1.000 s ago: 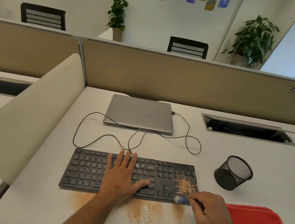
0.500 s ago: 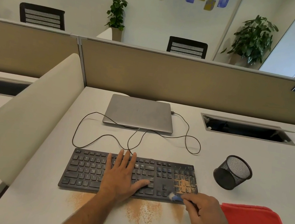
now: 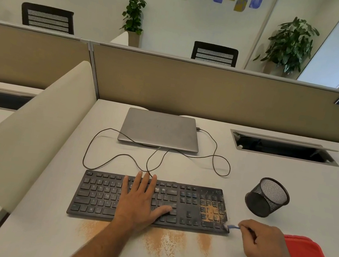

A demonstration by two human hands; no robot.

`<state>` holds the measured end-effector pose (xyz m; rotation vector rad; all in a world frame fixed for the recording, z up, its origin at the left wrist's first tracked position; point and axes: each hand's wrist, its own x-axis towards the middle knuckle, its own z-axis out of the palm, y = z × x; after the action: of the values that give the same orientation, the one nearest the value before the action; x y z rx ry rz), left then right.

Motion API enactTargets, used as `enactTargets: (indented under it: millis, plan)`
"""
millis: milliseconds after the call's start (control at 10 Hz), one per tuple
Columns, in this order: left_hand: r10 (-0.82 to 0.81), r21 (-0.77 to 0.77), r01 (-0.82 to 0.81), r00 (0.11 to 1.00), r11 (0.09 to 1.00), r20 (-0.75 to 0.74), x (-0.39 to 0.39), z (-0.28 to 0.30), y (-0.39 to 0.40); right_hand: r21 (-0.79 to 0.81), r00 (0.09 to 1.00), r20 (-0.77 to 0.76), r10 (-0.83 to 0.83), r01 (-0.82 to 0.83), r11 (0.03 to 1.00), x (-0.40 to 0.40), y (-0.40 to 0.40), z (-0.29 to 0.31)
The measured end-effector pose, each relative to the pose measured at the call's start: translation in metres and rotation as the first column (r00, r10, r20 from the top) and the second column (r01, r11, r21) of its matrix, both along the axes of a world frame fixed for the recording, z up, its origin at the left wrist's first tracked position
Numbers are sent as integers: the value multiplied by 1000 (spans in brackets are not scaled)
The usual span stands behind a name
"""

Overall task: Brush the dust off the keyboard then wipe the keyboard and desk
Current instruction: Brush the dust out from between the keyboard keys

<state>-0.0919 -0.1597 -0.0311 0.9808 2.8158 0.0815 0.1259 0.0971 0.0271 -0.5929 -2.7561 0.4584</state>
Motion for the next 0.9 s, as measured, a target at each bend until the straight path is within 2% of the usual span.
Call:
enactTargets:
  millis: [100, 300, 500, 600, 700, 900]
  plan:
    - [0, 5, 0, 1000, 1000, 1, -1, -1, 0, -55, 999, -53, -5, 2, 998, -9, -2, -1]
    - [2, 6, -2, 1000, 1000, 6, -1, -2, -1, -44, 999, 33, -8, 9, 999, -22, 3, -6]
    - [1, 0, -1, 1000, 1000, 7, -1, -2, 0, -80, 991, -90, -98, 91, 993, -33, 13, 0]
    - [2, -2, -2, 1000, 1000, 2, -1, -2, 0, -175, 995, -35, -94, 87, 981, -47, 17, -6]
    - [3, 0, -3, 1000, 1000, 2, -1, -3, 0, -191, 996, 49, -71, 80, 978, -51, 14, -8]
    - [2, 7, -2, 1000, 1000, 2, -1, -4, 0, -1, 978, 206, -26, 27, 1000, -48, 22, 7]
